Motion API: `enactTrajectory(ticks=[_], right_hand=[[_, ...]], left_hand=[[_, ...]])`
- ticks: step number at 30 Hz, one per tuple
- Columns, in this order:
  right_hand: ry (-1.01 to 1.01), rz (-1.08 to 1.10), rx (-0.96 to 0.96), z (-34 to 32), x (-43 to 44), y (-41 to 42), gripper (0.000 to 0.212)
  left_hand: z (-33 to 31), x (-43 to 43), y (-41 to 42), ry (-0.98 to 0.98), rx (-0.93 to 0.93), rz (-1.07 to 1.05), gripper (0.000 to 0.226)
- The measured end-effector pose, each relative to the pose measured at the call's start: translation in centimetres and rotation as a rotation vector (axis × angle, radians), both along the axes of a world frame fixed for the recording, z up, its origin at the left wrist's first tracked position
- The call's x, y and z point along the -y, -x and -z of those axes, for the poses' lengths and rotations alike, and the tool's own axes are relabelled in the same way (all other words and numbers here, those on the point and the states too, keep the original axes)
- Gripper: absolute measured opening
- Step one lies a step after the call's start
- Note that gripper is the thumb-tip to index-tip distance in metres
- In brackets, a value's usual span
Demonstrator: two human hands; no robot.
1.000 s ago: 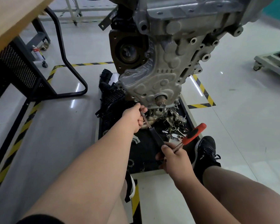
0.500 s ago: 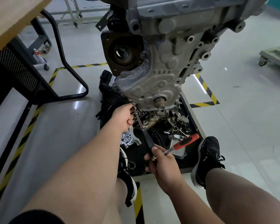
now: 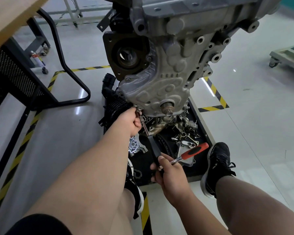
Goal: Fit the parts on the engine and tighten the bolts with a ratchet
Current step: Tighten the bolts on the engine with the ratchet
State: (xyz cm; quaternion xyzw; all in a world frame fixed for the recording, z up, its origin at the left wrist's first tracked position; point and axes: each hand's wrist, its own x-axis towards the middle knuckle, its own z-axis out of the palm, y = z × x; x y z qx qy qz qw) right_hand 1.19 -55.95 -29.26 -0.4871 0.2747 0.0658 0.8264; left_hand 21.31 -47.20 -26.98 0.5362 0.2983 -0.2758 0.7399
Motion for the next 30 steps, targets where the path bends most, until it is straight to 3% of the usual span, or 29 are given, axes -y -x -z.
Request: enactTrajectory(ticks=[9, 17, 30], right_hand=[[-0.007, 0.041, 0.005, -0.5, -0.1, -0.4, 0.014], [0.042, 0.078, -0.027, -0.7, 0.9, 0.4, 0.015], [0.039, 0.083, -0.029, -0.8, 1.7, 0.5, 0.016]], left_hand=[[0.7, 0.5, 0.2, 0.041, -0.005, -0.069, 0.026], [0.7, 1.0, 0.1, 0.147, -0.068, -0.204, 0.029], [0.7, 0.7, 0.1, 0.290, -0.092, -0.250, 0.021]])
